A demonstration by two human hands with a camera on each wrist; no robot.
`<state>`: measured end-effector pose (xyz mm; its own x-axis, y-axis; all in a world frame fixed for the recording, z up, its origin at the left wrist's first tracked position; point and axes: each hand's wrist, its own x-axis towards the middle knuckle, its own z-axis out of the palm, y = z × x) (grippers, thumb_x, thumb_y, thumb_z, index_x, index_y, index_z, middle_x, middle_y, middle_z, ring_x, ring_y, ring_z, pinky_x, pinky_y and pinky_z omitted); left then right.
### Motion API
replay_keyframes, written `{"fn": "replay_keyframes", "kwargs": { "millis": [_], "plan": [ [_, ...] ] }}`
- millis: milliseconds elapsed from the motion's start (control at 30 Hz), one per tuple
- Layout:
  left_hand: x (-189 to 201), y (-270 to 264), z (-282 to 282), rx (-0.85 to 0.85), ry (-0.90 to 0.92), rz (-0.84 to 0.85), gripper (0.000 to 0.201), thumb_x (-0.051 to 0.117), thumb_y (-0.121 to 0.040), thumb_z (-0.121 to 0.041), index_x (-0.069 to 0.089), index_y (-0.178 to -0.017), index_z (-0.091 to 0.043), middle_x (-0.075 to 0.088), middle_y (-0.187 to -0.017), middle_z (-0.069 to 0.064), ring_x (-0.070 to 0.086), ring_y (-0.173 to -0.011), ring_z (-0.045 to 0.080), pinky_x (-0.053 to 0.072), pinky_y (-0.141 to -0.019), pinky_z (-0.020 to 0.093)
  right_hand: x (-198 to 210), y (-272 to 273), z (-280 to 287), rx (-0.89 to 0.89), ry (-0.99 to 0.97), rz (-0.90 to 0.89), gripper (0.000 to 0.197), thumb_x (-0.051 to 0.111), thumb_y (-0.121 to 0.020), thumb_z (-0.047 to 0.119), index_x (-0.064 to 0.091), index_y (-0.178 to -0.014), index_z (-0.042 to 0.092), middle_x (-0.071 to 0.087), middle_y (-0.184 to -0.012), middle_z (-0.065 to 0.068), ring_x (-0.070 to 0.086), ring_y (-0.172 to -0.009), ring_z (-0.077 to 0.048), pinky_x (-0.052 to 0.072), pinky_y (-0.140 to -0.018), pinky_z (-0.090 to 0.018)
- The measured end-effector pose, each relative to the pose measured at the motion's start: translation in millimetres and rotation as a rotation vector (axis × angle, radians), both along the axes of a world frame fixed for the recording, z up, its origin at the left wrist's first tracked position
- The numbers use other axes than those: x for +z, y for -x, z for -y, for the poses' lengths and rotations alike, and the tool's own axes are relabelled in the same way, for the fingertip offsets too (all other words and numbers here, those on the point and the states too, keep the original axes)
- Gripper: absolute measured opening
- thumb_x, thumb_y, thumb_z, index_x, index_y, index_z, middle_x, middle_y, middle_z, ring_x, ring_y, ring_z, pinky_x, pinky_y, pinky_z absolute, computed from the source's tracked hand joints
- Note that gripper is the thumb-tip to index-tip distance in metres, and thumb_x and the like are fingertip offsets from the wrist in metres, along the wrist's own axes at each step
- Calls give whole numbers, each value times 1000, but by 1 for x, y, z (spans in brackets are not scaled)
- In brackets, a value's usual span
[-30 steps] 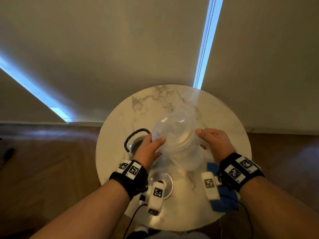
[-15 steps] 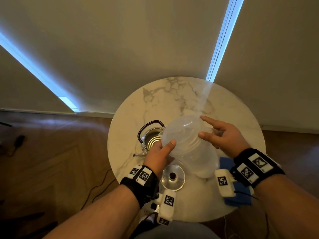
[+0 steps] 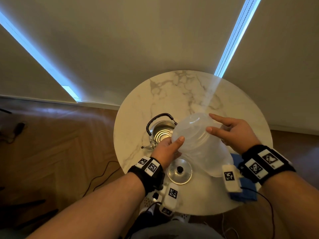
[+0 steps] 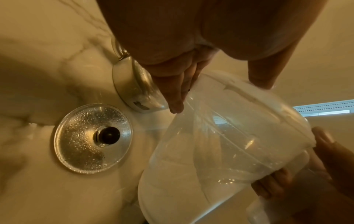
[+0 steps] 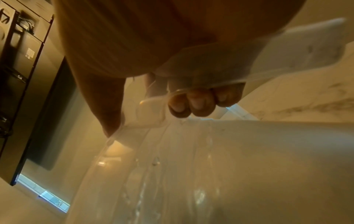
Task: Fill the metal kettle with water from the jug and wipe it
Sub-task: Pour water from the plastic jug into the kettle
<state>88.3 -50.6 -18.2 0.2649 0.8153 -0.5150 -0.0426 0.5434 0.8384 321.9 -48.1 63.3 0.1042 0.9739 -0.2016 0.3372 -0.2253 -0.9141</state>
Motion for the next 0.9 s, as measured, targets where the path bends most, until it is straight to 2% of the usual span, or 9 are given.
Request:
{"fn": "replay_keyframes", "kwargs": {
  "millis": [100, 233, 400, 533, 633, 767, 900],
  "plan": [
    [-3, 2, -4, 0, -15, -46, 44, 66, -91, -54, 71, -112, -16, 77, -103, 5, 73, -94, 21, 58, -97, 43, -2, 3, -3, -10, 20, 25, 64, 83, -64, 53, 68, -124, 39, 45, -61, -5, 45, -53, -10, 47, -83, -29],
    [-6, 2, -8, 1, 5, -38, 43, 65, -93, -53, 69, -109, -13, 73, -111, 17, 69, -93, 23, 59, -96, 42, -2, 6, -7, -19, 32, 79, 58, 83, -66, 54, 69, -121, 43, 51, -60, -3, 50, -52, -6, 52, -90, -37],
    [-10, 3, -17, 12, 33, -18, 48, 67, -92, -51, 67, -115, -9, 73, -116, 17, 72, -103, 28, 58, -97, 43, 1, 9, -13, -25, 32, 126, 53, 82, -69, 52, 68, -120, 45, 55, -62, -3, 56, -55, -3, 53, -97, -42],
    [-14, 6, -23, -18, 8, -52, 62, 69, -78, -62, 70, -113, -11, 76, -111, 14, 73, -105, 31, 59, -96, 47, 1, 10, -16, -30, 35, 143, 51, 82, -69, 54, 69, -117, 47, 57, -66, -6, 57, -58, -7, 54, -95, -41],
    [-18, 11, -25, -48, -5, -65, 59, 69, -77, -61, 70, -116, -17, 75, -113, 10, 72, -106, 33, 58, -96, 49, 0, 9, -18, -36, 34, 145, 50, 83, -69, 53, 69, -117, 46, 57, -68, -8, 57, -58, -8, 55, -92, -40],
    [-23, 25, -23, -52, -64, -155, 64, 69, -79, -57, 62, -130, -20, 74, -111, 8, 73, -102, 27, 60, -93, 46, 3, 10, -20, -40, 47, 152, 52, 83, -69, 52, 70, -118, 42, 57, -67, -7, 54, -54, -4, 54, -90, -35],
    [-34, 55, -11, -110, -144, -300, 40, 73, -90, -39, 65, -124, -21, 75, -103, 6, 74, -93, 21, 61, -85, 39, 3, 10, -21, -35, 57, 146, 53, 84, -68, 51, 71, -118, 40, 55, -67, -5, 53, -55, -6, 53, -87, -32]
  ]
}}
